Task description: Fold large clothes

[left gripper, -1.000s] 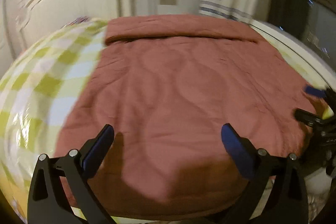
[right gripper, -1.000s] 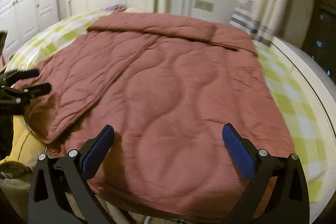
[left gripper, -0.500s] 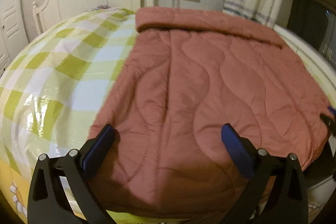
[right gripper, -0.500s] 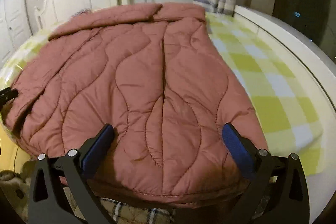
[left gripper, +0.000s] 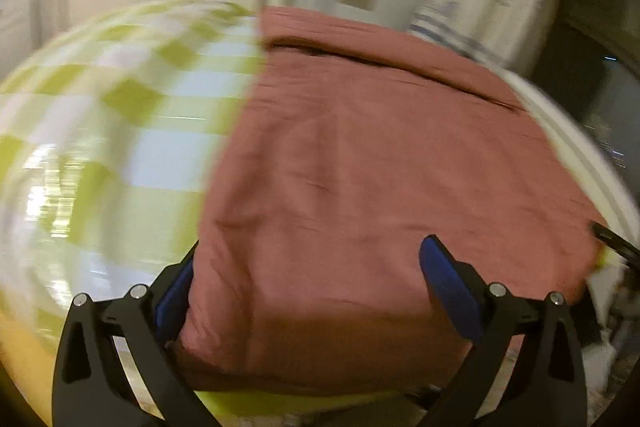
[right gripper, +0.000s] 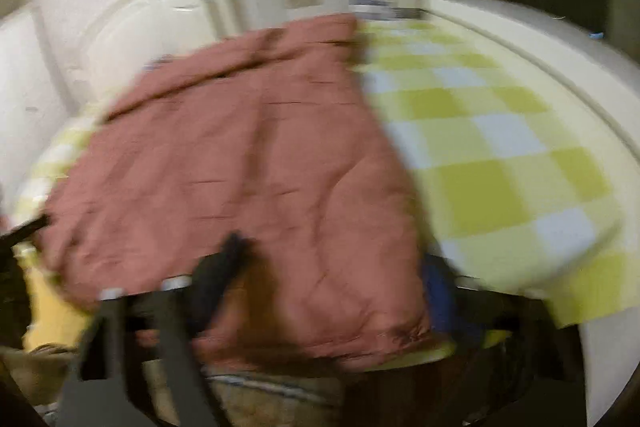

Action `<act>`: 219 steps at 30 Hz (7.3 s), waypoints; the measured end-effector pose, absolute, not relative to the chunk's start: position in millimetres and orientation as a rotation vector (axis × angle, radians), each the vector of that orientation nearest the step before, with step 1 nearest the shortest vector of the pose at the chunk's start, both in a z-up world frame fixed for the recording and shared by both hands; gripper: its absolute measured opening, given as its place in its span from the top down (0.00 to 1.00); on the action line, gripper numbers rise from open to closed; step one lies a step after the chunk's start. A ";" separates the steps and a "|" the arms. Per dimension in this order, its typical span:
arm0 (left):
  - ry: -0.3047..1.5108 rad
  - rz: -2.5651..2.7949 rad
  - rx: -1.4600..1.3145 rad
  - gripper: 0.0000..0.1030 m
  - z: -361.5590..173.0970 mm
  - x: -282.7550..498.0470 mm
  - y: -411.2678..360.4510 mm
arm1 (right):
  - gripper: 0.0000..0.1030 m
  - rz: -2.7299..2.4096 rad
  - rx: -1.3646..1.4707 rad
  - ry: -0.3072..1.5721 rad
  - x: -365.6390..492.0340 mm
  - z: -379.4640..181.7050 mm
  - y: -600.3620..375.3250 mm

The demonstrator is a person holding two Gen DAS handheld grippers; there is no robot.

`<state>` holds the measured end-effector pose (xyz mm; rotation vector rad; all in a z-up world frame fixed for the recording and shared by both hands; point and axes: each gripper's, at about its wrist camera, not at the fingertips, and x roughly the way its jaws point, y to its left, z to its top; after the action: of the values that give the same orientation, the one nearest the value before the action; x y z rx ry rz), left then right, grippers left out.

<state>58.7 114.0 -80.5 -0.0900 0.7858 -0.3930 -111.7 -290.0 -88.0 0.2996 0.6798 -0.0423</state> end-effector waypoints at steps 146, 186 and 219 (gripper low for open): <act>0.827 -0.002 0.186 0.02 -48.2 294.9 44.4 | 0.05 -0.196 0.321 0.901 169.9 -58.3 -327.8; 0.827 -0.089 0.045 0.02 -14.4 307.9 75.6 | 0.05 -0.176 0.390 0.868 155.6 -25.8 -333.9; 0.879 -0.086 0.031 0.02 -49.0 300.5 87.7 | 0.04 -0.231 0.200 0.878 157.9 -51.5 -306.5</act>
<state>300.5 87.7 -49.0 0.0315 0.8795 -0.0863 157.9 -306.5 -51.5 0.2003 0.8782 -0.2308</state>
